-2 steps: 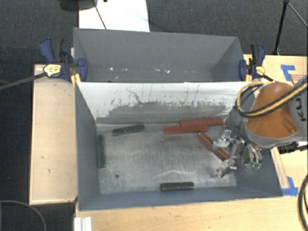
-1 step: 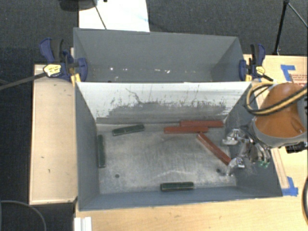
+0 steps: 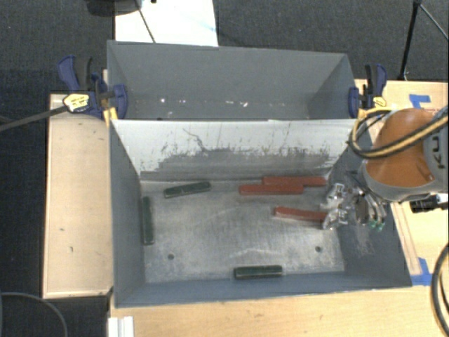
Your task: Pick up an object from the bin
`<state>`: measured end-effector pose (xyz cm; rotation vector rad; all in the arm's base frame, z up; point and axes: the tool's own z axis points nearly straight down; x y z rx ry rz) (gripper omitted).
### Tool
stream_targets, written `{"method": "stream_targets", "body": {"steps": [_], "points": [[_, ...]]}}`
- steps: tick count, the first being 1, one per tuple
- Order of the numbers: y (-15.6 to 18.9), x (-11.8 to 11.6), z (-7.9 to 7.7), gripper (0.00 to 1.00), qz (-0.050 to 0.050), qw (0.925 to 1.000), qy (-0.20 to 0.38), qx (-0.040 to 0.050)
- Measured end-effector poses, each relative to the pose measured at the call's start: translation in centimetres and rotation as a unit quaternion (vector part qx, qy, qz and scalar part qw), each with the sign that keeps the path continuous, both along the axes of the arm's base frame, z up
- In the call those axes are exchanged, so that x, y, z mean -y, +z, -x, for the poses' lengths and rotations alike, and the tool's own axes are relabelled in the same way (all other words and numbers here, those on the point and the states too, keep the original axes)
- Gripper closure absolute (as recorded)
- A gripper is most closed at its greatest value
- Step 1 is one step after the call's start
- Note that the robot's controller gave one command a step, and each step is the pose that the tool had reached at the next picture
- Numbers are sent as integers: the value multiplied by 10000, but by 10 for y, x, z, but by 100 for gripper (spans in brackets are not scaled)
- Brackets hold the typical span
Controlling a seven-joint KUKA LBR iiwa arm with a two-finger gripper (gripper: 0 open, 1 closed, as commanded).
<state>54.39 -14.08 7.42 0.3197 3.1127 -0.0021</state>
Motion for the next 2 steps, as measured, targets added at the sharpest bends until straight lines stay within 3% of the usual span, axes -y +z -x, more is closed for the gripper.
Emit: {"method": "stream_targets", "body": {"steps": [1,2], "points": [[0,0,0,100,0,10000,6,0],[162,-7,-24,100,-5,9998,204,-25]]}}
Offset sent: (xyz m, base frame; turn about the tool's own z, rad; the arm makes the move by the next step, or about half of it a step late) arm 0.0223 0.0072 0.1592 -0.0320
